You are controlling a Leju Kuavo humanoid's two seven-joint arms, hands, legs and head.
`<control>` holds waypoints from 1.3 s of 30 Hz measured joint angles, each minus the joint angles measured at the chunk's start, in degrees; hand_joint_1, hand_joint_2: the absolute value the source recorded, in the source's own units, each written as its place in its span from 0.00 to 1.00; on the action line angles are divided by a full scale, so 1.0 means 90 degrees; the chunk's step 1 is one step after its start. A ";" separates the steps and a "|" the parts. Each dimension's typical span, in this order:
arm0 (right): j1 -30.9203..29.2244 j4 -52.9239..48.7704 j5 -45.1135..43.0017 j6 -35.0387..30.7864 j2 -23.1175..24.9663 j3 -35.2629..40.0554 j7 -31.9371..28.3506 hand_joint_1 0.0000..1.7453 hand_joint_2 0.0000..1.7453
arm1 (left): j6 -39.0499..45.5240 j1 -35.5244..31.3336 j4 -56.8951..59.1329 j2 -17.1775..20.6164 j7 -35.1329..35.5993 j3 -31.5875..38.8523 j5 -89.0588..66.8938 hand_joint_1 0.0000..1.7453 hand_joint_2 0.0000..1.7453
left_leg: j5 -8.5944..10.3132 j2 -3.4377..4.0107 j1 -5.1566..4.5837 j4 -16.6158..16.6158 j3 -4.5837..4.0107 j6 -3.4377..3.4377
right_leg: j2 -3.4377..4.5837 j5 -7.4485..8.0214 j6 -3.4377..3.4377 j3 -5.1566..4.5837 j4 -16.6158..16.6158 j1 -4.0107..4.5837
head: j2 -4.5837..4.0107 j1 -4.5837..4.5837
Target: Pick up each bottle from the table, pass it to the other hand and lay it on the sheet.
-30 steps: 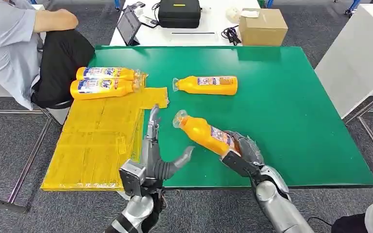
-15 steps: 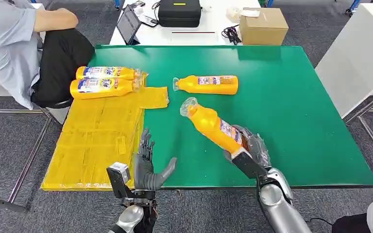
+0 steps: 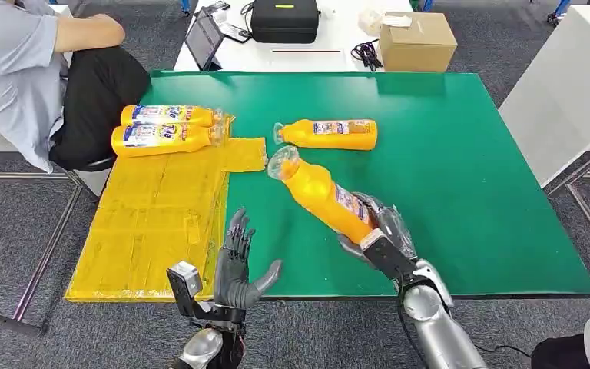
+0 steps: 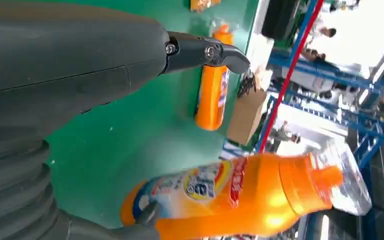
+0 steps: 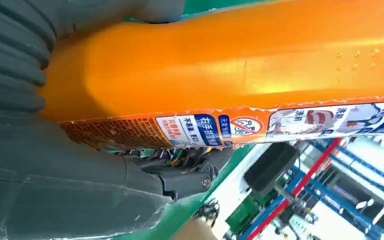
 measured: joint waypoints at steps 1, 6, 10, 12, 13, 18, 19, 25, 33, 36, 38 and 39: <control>-0.0002 0.0000 -0.0039 0.0135 0.0000 0.0055 -0.0012 0.94 1.00 | -0.0128 -0.0001 0.0002 0.0002 0.0000 0.0000 -0.0051 0.00 1.00 | 0.0000 0.0000 0.0000 0.0000 0.0000 0.0000 | 0.0000 0.0000 0.0000 0.0000 0.0000 0.0000 | 0.0000 0.0002; -0.0041 0.0014 -0.0117 0.0624 0.0150 0.0495 -0.0077 1.00 1.00 | -0.0725 -0.0083 0.0002 0.0005 -0.0002 -0.0007 -0.0633 0.00 1.00 | 0.0001 0.0001 0.0003 0.0000 0.0001 -0.0001 | 0.0000 0.0000 0.0000 -0.0002 0.0000 0.0002 | 0.0000 0.0000; -0.0095 0.0039 -0.0054 0.0648 0.0189 0.0711 -0.0099 1.00 1.00 | -0.0976 -0.0116 0.0019 0.0005 -0.0002 -0.0005 -0.0672 0.00 1.00 | 0.0001 0.0002 0.0005 0.0000 0.0002 -0.0001 | 0.0001 0.0000 0.0000 -0.0003 0.0001 0.0004 | 0.0000 0.0000; -0.0096 0.0039 -0.0053 0.0648 0.0189 0.0712 -0.0100 1.00 1.00 | -0.0976 -0.0117 0.0019 0.0005 -0.0002 -0.0005 -0.0673 0.00 1.00 | 0.0001 0.0002 0.0005 0.0000 0.0002 -0.0001 | 0.0001 0.0000 0.0000 -0.0003 0.0001 0.0004 | 0.0000 0.0000; -0.0101 0.0044 -0.0044 0.0653 0.0194 0.0735 -0.0100 1.00 1.00 | -0.0997 -0.0120 0.0019 0.0005 -0.0002 -0.0002 -0.0675 0.00 1.00 | 0.0001 0.0002 0.0005 0.0000 0.0002 -0.0001 | 0.0001 0.0000 0.0000 -0.0003 0.0001 0.0004 | 0.0000 -0.0002; -0.0332 0.0126 -0.0010 0.0828 0.0238 0.1236 -0.0165 0.99 1.00 | -0.1506 -0.0322 0.0107 -0.0019 0.0083 0.0156 -0.0500 0.00 1.00 | 0.0002 0.0001 0.0003 0.0000 0.0001 -0.0001 | 0.0001 0.0000 0.0000 -0.0003 0.0001 0.0002 | 0.0000 0.0000; -0.0357 0.0136 -0.0007 0.0852 0.0260 0.1301 -0.0177 1.00 1.00 | -0.1532 -0.0364 0.0121 -0.0029 0.0092 0.0180 -0.0493 0.00 1.00 | 0.0002 0.0001 0.0003 0.0000 0.0002 -0.0001 | 0.0000 0.0000 0.0000 -0.0002 0.0001 0.0002 | 0.0000 0.0000; -0.0461 0.0206 -0.0019 0.0893 0.0321 0.1491 -0.0216 1.00 1.00 | -0.1906 -0.0448 0.0209 -0.0095 0.0284 0.0309 -0.0245 0.00 1.00 | 0.0002 0.0002 0.0003 0.0000 0.0001 -0.0001 | 0.0001 0.0000 0.0000 -0.0004 0.0001 0.0003 | 0.0000 0.0000; -0.0542 0.0294 0.0015 0.0937 0.0459 0.1756 -0.0306 1.00 1.00 | -0.2142 -0.0643 0.0428 -0.0185 0.0685 0.0457 0.0333 0.00 1.00 | 0.0002 0.0003 0.0004 0.0000 0.0000 -0.0001 | 0.0002 0.0000 0.0000 -0.0005 0.0002 0.0003 | 0.0000 0.0000; -0.0568 0.0330 0.0022 0.0937 0.0478 0.1824 -0.0304 0.98 1.00 | -0.2190 -0.0677 0.0481 -0.0197 0.0755 0.0522 0.0493 0.00 1.00 | 0.0002 -0.0001 0.0004 0.0000 0.0000 -0.0001 | 0.0000 0.0000 0.0000 -0.0005 0.0001 0.0003 | 0.0000 0.0002; -0.0592 0.0379 0.0005 0.0930 0.0491 0.1833 -0.0306 0.98 1.00 | -0.2280 -0.0677 0.0488 -0.0197 0.0802 0.0554 0.0581 0.00 1.00 | 0.0002 0.0001 0.0004 0.0000 -0.0001 -0.0001 | 0.0001 0.0000 0.0000 -0.0005 0.0002 0.0003 | 0.0000 0.0002; -0.0599 0.0408 -0.0015 0.0922 0.0503 0.1833 -0.0311 0.99 1.00 | -0.2317 -0.0678 0.0488 -0.0197 0.0836 0.0566 0.0639 0.00 1.00 | 0.0002 0.0002 0.0004 0.0000 0.0000 -0.0001 | 0.0001 0.0000 0.0000 -0.0005 0.0002 0.0003 | 0.0000 0.0000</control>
